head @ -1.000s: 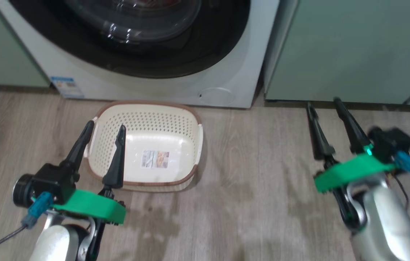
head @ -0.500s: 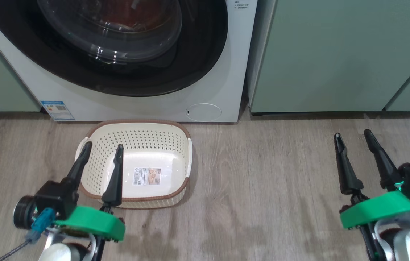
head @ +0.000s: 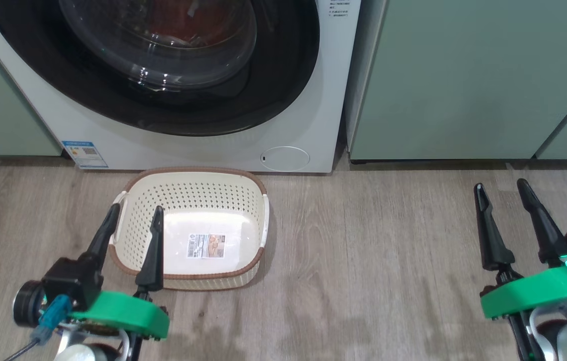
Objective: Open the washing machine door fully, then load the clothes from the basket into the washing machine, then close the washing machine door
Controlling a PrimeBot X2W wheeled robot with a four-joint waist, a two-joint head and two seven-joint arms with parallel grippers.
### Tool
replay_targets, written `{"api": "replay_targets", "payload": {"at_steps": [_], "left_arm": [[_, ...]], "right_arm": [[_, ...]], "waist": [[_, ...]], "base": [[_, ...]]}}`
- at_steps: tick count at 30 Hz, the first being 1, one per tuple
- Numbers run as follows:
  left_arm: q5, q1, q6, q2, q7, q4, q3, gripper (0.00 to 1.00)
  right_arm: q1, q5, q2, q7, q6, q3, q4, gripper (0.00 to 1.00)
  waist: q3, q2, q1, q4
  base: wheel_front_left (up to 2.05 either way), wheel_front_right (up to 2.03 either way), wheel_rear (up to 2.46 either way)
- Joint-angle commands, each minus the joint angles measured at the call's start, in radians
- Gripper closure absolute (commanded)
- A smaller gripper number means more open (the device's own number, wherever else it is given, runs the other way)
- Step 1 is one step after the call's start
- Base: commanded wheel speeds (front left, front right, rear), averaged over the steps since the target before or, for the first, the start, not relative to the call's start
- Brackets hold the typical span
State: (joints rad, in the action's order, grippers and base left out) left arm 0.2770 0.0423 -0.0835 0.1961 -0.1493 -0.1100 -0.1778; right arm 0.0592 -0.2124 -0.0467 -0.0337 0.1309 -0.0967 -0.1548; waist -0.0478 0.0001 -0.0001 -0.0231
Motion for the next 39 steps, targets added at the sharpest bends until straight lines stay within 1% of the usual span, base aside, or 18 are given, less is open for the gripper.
{"api": "replay_targets", "payload": {"at_steps": [1, 17, 28, 29, 31, 39], "left_arm": [[0.002, -0.027, -0.009, 0.019, 0.001, -0.039, 0.040, 0.00], [0.007, -0.028, -0.025, 0.023, -0.001, -0.042, 0.039, 0.00], [0.008, -0.029, -0.029, 0.030, 0.003, -0.040, 0.031, 0.00], [0.005, 0.002, -0.025, 0.011, 0.004, -0.004, -0.005, 1.00], [0.011, 0.005, -0.025, 0.006, 0.004, 0.014, -0.010, 1.00], [0.105, -0.002, -0.012, 0.001, 0.016, 0.030, 0.005, 1.00]], "right_arm": [[-0.005, -0.001, -0.004, 0.003, 0.000, 0.018, -0.042, 0.00], [-0.003, 0.004, -0.004, 0.010, 0.000, 0.018, -0.036, 0.00], [-0.003, -0.001, -0.004, 0.008, 0.000, 0.015, -0.029, 0.00], [0.016, 0.000, 0.001, 0.008, 0.000, -0.002, 0.002, 1.00], [0.018, -0.006, 0.001, 0.007, 0.000, 0.002, 0.022, 1.00], [0.007, -0.106, -0.005, 0.011, 0.000, 0.008, 0.045, 1.00]], "waist": [[0.000, -0.0001, 0.0001, -0.001], [-0.001, -0.0001, 0.0001, 0.001], [-0.002, -0.0001, 0.0001, 0.005], [-0.002, -0.0001, 0.0001, 0.005], [-0.002, -0.0001, 0.0001, 0.005], [0.001, -0.0001, 0.0001, 0.006]], "base": [[0.00, 0.00, 0.00], [0.00, 0.00, 0.00], [0.00, 0.00, 0.00], [0.00, 0.00, 0.00], [0.00, 0.00, 0.00], [0.00, 0.00, 0.00]]}}
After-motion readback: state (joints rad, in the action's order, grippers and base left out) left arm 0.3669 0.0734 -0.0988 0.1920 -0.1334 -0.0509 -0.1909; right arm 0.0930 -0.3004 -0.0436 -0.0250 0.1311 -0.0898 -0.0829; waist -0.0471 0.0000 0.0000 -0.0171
